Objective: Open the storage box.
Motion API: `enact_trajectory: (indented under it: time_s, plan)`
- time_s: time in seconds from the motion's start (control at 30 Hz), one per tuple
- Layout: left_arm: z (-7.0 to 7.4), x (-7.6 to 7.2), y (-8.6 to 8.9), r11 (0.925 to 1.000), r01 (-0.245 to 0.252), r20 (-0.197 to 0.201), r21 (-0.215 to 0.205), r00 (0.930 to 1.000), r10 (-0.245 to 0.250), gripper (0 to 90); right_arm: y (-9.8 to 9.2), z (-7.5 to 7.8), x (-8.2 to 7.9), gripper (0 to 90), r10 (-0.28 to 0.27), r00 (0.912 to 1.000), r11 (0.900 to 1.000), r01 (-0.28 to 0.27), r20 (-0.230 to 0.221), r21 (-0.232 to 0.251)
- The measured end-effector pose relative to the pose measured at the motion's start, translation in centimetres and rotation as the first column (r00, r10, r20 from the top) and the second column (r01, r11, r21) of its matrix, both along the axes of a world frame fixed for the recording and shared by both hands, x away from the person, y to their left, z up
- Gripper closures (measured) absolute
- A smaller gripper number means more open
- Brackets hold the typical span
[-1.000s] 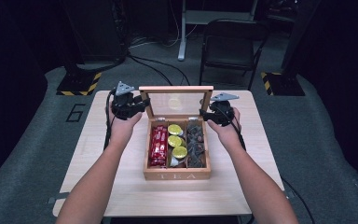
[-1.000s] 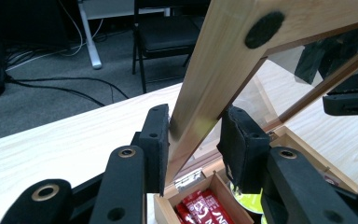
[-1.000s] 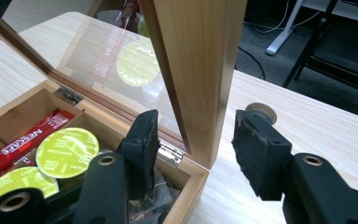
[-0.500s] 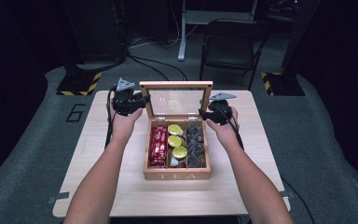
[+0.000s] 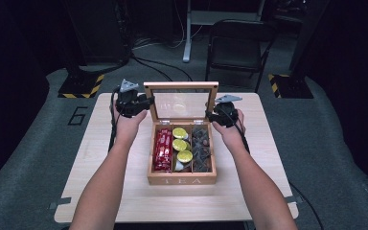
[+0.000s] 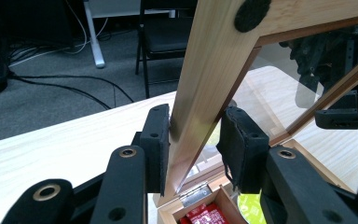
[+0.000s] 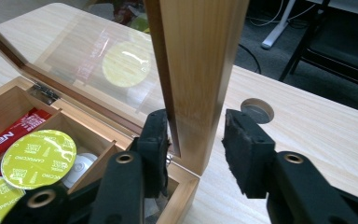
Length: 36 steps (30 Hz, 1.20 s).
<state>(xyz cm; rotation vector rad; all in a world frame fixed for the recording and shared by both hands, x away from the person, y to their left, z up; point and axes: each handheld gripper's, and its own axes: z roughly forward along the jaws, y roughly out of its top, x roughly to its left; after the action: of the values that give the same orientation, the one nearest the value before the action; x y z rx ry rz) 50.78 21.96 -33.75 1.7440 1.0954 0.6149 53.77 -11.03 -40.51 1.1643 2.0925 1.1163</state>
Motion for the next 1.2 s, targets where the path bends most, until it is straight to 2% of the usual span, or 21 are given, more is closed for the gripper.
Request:
enact_trajectory:
  time_s: [0.37, 0.53, 0.8, 0.9, 0.97, 1.03, 1.2]
  plan:
    - [-0.05, 0.16, 0.02, 0.9999, -0.004, 0.001, -0.011, 1.0000, 0.004, 63.5, 0.44, -0.34, 0.34, 59.0, -0.004, 0.9999, 1.000, 0.004, -0.011, 0.018]
    - [-0.06, 0.14, -0.01, 0.9998, -0.008, -0.002, -0.016, 1.0000, 0.008, 63.5, 0.48, -0.41, 0.42, 59.4, -0.003, 0.9999, 1.000, 0.003, -0.013, 0.001]
    - [-0.10, 0.25, 0.06, 0.9997, -0.005, -0.003, -0.022, 1.0000, 0.005, 63.4, 0.68, -0.46, 0.42, 59.9, -0.016, 0.9997, 1.000, 0.016, -0.020, 0.001]
    - [-0.14, 0.30, 0.09, 0.9997, -0.006, -0.002, -0.025, 1.0000, 0.006, 63.3, 0.69, -0.50, 0.39, 63.5, -0.020, 0.9997, 0.999, 0.020, -0.012, -0.030]
    - [-0.15, 0.31, 0.06, 0.9997, -0.009, -0.002, -0.025, 1.0000, 0.009, 63.4, 0.56, -0.52, 0.31, 64.3, -0.029, 0.9992, 0.999, 0.029, -0.029, -0.018]
    - [-0.15, 0.31, 0.05, 0.9997, -0.011, -0.003, -0.024, 0.9999, 0.011, 63.5, 0.48, -0.58, 0.39, 64.3, -0.024, 0.9995, 1.000, 0.024, -0.019, -0.016]
    - [-0.16, 0.33, 0.10, 0.9996, -0.007, -0.004, -0.026, 1.0000, 0.007, 63.6, 0.37, -0.59, 0.41, 64.5, -0.024, 0.9994, 1.000, 0.024, -0.026, -0.004]
